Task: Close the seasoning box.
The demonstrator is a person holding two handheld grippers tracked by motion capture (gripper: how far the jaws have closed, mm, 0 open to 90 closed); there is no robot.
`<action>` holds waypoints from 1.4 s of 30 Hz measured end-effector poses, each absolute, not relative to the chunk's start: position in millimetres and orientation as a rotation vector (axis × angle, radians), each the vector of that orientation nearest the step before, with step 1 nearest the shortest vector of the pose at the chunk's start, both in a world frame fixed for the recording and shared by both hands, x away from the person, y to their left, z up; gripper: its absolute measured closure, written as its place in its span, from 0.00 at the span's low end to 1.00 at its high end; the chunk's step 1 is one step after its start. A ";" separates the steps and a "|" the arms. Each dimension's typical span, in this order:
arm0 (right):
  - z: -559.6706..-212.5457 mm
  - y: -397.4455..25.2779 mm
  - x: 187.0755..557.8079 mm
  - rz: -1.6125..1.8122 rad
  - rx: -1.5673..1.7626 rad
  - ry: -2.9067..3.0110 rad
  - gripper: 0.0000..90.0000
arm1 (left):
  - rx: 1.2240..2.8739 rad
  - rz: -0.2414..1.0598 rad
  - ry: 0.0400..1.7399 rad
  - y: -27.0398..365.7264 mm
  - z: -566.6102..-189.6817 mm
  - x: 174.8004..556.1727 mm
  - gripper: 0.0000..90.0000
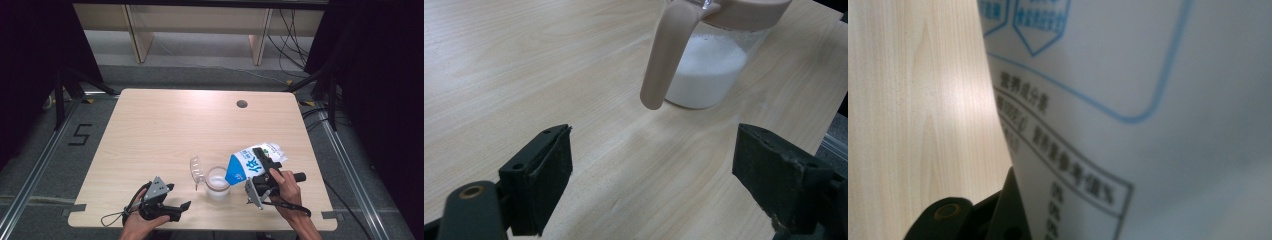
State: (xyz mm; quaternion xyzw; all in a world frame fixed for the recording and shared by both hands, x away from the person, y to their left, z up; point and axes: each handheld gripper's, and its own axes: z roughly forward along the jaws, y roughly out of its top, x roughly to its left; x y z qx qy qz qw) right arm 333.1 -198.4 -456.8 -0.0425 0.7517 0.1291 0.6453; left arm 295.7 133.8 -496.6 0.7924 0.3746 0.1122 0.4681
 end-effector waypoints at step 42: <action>-466.9 -253.4 372.1 0.494 0.344 1.878 0.82 | 1.951 0.282 0.917 134.5 -495.8 295.4 0.17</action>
